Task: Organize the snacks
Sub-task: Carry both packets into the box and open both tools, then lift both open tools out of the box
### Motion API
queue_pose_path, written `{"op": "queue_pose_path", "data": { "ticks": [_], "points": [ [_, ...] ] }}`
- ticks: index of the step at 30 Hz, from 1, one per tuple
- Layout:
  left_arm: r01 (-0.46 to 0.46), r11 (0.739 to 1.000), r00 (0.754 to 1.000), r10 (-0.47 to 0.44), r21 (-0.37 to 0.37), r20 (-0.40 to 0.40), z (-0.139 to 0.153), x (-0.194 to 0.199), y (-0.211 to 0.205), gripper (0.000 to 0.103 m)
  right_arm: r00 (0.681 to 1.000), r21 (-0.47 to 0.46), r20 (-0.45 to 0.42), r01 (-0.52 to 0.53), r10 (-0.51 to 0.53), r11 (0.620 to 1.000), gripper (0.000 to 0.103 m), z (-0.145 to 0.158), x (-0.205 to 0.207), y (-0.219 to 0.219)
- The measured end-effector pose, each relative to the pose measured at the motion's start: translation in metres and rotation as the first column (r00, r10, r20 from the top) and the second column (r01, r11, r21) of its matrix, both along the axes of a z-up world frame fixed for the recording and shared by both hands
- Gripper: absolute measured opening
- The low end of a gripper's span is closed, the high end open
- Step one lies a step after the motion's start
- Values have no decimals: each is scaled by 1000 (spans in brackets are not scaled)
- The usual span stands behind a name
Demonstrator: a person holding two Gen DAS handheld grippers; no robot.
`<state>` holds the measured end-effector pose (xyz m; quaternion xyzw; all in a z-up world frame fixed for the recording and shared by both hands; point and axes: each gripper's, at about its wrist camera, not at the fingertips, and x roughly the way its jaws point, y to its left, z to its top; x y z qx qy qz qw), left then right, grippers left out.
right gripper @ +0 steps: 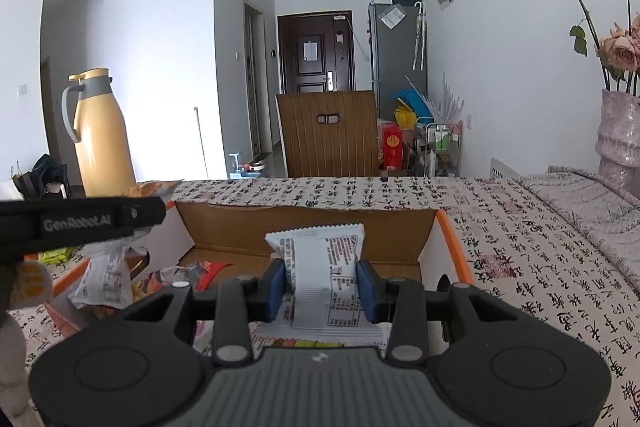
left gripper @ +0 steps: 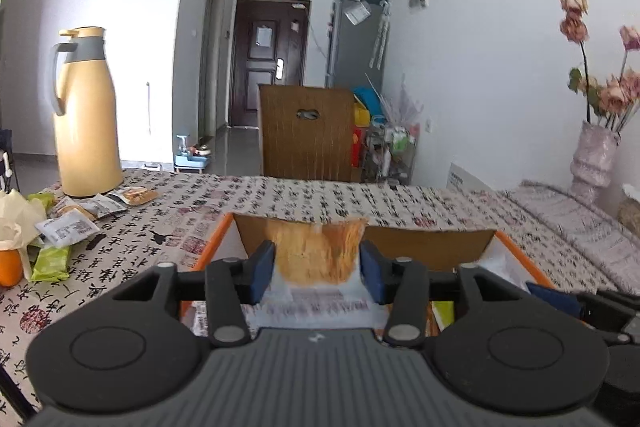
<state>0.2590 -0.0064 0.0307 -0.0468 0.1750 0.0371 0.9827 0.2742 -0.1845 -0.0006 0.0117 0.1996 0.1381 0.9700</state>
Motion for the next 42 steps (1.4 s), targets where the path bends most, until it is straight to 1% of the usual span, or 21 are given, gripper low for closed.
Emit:
{"op": "queue_pose_path", "data": {
  "ticks": [1,2,3,4,5,6,8,20,24,29,38,42],
  "points": [
    [-14,1000,1000,14,0,7,1,-2,1,81,1000,2,0,1,-1,1000,40,0,0,-1],
    [-29,1000,999,29,1,17,2,-2,2,89,1000,5,-2,0,0,1000,50,0,0,-1],
    [-46,999,998,46,1,31,3,-4,3,102,1000,12,-3,4,-4,1000,68,0,0,-2],
    [-55,998,997,55,-2,45,4,-6,4,103,1000,17,-2,9,-9,1000,79,0,0,-3],
    [-57,998,997,57,-4,49,6,-7,4,103,1000,20,0,14,-14,1000,97,0,0,-4],
    [-56,998,997,56,-6,51,6,-8,5,103,1000,25,4,17,-18,1000,103,0,0,-5],
    [-57,998,997,58,-5,46,7,-7,4,103,1000,40,6,17,-17,999,103,0,0,-6],
    [-57,998,998,58,-17,40,7,-6,4,103,1000,38,7,21,-21,999,103,0,0,-6],
    [-70,996,996,73,-46,55,14,-11,7,103,1000,39,16,22,-23,999,103,2,1,-7],
    [-73,996,995,76,-52,57,26,-15,7,103,999,39,19,42,-43,998,103,7,3,-10],
    [-46,998,996,48,-33,73,42,-36,3,103,997,35,58,42,-44,998,103,23,-19,-14],
    [-32,999,997,34,-29,75,44,-51,5,103,998,34,58,34,-36,999,103,26,-35,-21]
  ]
}}
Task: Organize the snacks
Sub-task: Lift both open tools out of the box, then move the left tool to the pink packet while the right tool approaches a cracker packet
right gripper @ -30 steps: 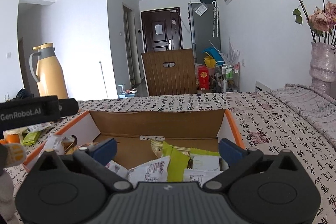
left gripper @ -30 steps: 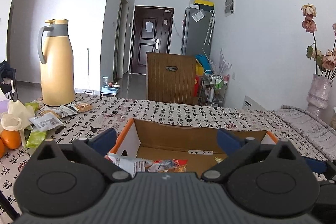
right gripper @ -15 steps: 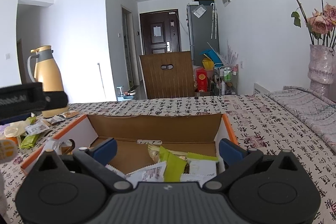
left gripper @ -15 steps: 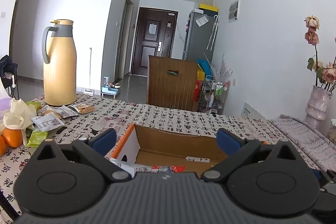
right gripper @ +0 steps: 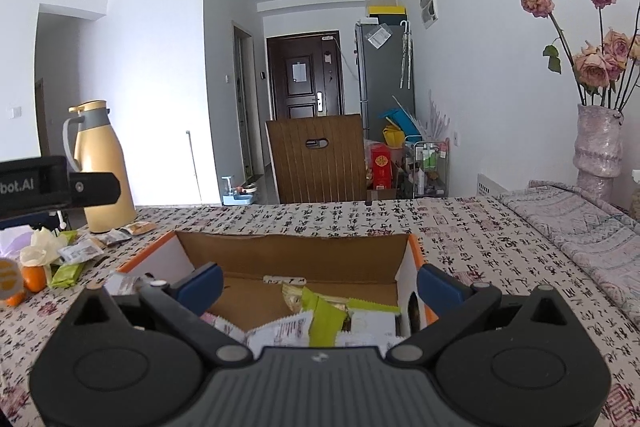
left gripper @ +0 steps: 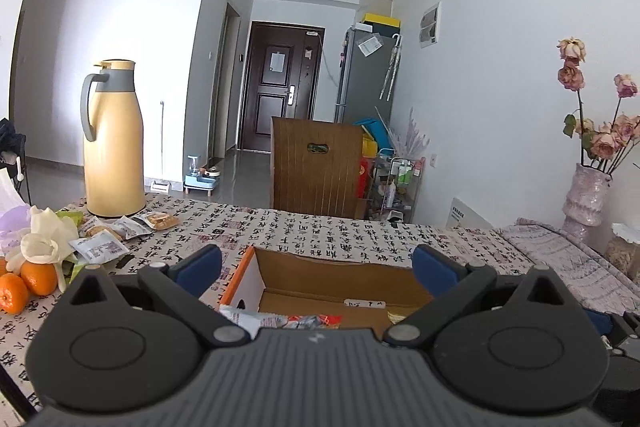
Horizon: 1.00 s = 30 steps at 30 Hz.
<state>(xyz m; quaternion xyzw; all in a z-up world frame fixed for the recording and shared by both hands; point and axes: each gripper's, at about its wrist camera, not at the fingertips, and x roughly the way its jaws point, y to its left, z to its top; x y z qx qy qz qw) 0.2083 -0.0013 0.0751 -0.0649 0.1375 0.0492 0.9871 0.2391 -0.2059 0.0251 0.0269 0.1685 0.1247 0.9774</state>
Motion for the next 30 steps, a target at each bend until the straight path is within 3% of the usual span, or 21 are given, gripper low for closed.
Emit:
{"op": "queue_pose_path", "data": {
  "ticks": [11,24,30],
  "points": [
    [27,1000,999,-27,9,-23,-11,-47,12,103,999,26,-51,-19,21,999,103,-9,-51,-29],
    [26,999,982,-19,32,-188,-77,-97,30,103,986,25,-161,51,-46,998,103,-46,-100,-60],
    [15,999,980,-7,41,-197,-92,-99,30,103,986,41,-151,71,-64,997,103,-50,-111,-64]
  ]
}}
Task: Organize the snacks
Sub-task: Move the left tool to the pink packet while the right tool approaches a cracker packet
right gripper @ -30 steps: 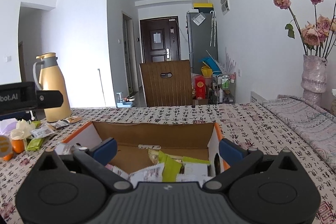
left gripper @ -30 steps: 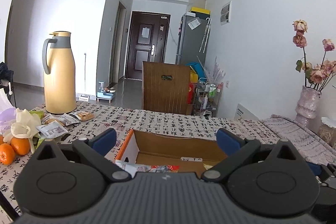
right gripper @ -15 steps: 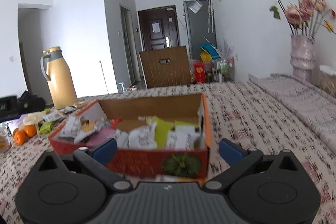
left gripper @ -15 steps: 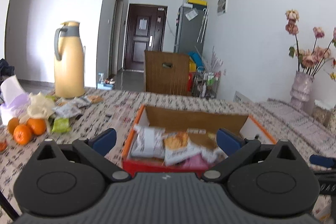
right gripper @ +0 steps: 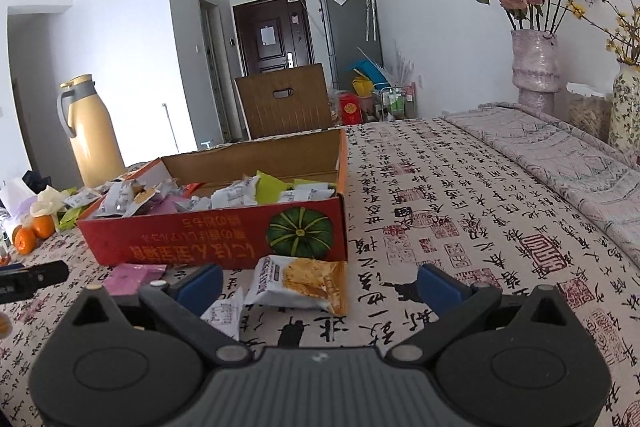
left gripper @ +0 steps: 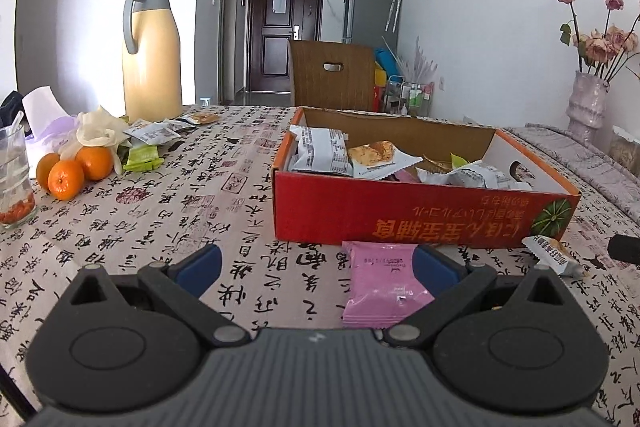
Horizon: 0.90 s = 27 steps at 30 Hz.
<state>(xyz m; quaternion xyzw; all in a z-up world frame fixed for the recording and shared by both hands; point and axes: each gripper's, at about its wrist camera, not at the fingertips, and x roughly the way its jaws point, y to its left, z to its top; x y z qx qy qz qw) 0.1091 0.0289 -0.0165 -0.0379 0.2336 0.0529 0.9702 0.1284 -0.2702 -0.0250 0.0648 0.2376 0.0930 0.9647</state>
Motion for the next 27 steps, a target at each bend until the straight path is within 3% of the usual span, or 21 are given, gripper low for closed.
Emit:
{"op": "queue_pose_path", "data": {
  "ticks": [18,27],
  "points": [
    [16,999,999,-15,-28,39,-11,1,-2,103,999,-28,-29,-46,45,999,103,-8,0,21],
    [18,999,999,-17,-44,34,-13,1,-1,103,998,-37,3,-57,57,998,103,-8,4,27]
  ]
}}
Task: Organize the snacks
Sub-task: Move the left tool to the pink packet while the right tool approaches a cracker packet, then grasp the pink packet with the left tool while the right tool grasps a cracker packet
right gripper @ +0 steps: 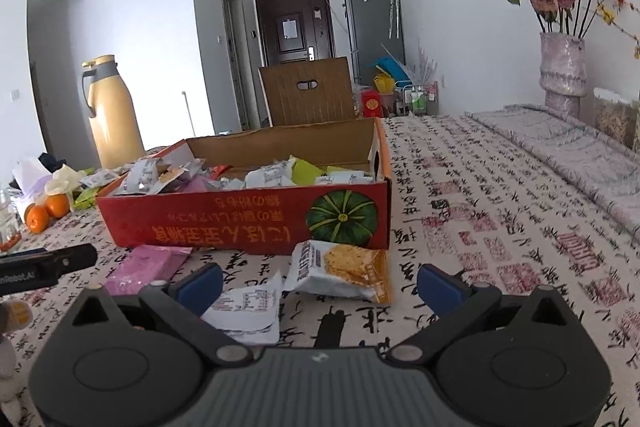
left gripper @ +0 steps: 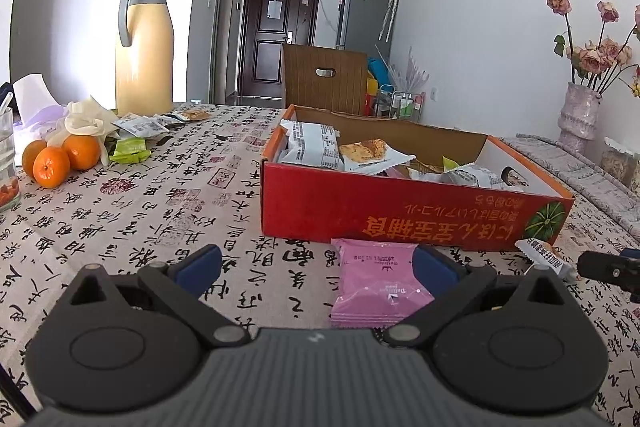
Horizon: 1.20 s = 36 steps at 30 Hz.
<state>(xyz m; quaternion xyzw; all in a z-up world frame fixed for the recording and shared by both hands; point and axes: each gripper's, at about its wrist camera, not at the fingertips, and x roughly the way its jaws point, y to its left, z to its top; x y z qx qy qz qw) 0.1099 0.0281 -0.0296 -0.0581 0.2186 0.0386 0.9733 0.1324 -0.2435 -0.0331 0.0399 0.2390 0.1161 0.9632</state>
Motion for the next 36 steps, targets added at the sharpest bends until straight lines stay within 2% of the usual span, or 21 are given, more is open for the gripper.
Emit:
{"op": "queue_pose_path", "data": {
  "ticks": [8,17,21,27,30,33,36],
  "points": [
    [-9,1000,1000,9,-17,-9,0,2,3,103,998,-32,-3,61,-61,998,103,1,17,-9],
    [-16,1000,1000,16,-19,-21,-1,4,3,103,992,-62,-122,24,-31,998,103,3,59,0],
    [-18,1000,1000,18,-20,-23,-1,4,4,103,982,-75,-178,56,-69,996,102,-3,78,8],
    [-17,1000,1000,16,-24,-25,-2,5,4,103,961,-84,-256,88,-107,993,83,-21,93,6],
    [-19,999,999,19,-26,-29,-2,5,4,103,964,-100,-247,79,-102,992,75,-23,91,8],
    [-23,999,999,22,-27,-34,-3,6,4,103,969,-122,-230,61,-88,991,69,-24,87,12],
    [-25,999,999,25,-25,-36,-3,6,4,103,974,-154,-215,42,-75,987,69,-25,84,17]
  ]
}}
